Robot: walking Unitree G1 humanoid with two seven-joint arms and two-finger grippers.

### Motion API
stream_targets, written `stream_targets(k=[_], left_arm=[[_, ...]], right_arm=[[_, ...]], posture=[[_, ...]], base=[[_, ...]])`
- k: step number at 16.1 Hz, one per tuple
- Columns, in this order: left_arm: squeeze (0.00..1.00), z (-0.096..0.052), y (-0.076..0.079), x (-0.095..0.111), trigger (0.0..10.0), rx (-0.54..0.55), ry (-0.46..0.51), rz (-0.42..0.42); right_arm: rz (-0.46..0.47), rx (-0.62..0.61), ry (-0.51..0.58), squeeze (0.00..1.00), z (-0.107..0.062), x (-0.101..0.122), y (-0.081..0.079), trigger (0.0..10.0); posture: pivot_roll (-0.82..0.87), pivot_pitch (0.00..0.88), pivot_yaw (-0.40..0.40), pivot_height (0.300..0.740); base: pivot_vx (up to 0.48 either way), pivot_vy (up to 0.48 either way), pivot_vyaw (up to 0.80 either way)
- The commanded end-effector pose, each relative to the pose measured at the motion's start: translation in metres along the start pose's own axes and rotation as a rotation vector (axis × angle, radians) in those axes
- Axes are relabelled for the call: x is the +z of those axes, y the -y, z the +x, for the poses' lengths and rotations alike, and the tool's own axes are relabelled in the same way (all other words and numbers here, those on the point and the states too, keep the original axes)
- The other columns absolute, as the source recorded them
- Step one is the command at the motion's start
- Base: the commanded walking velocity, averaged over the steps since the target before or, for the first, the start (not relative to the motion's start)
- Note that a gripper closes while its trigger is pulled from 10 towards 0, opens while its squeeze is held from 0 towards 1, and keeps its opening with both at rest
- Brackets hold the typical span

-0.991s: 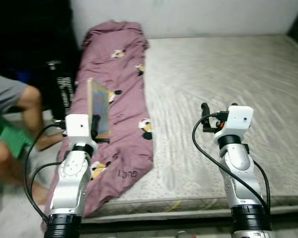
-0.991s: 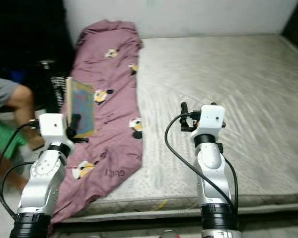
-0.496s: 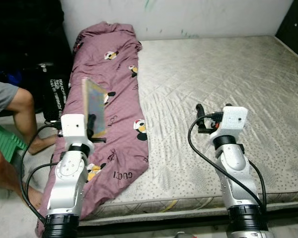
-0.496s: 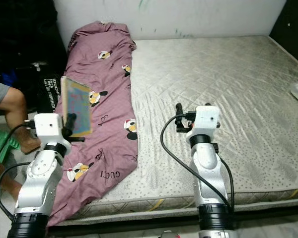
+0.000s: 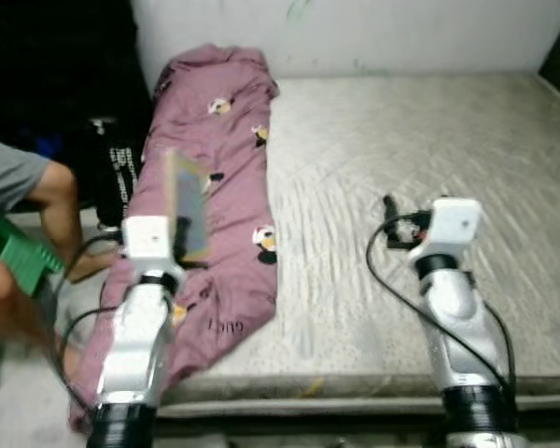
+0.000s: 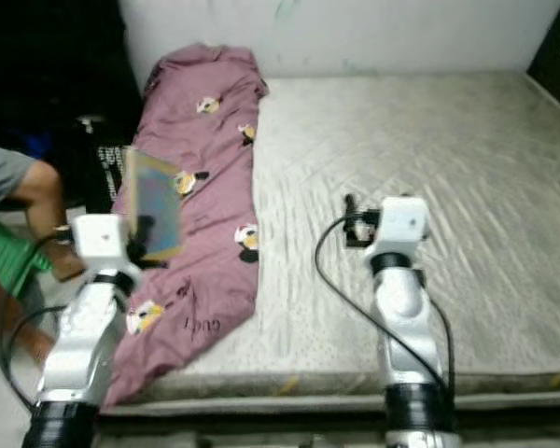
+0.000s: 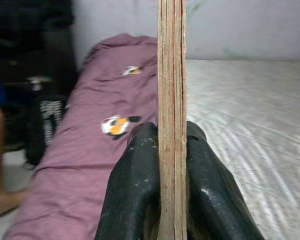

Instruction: Clean up the room

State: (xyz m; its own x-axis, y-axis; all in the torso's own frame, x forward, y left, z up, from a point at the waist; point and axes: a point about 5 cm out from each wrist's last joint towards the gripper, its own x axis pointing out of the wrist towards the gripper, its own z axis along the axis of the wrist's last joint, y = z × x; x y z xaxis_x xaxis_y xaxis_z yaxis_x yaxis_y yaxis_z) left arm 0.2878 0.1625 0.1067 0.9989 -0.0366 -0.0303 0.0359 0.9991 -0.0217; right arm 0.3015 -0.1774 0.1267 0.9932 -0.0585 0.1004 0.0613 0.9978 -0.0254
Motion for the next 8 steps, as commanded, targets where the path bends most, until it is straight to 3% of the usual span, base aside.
stream_targets(k=[1,6,8], left_arm=[[0.00,0.0017,-0.0060,0.0081,10.0,0.017,0.039,0.001],[0.00,0.0020,-0.0052,0.0079,10.0,0.014,0.040,0.001],[0.00,0.0020,-0.0046,0.0081,10.0,0.010,0.042,-0.002]], right_arm=[[0.006,0.014,0.009,0.00,0.0009,0.0030,-0.0056,10.0],[0.001,0.018,0.006,0.00,0.0007,0.0022,-0.0055,10.0],[-0.002,0.019,0.006,0.00,0.0005,0.0023,-0.0052,10.0]], posture=[[-0.01,0.000,0.056,0.740],[-0.01,0.000,0.055,0.740],[-0.01,0.000,0.053,0.740]], base=[[0.000,-0.345,0.00],[0.000,-0.338,0.00],[0.000,-0.323,-0.44]])
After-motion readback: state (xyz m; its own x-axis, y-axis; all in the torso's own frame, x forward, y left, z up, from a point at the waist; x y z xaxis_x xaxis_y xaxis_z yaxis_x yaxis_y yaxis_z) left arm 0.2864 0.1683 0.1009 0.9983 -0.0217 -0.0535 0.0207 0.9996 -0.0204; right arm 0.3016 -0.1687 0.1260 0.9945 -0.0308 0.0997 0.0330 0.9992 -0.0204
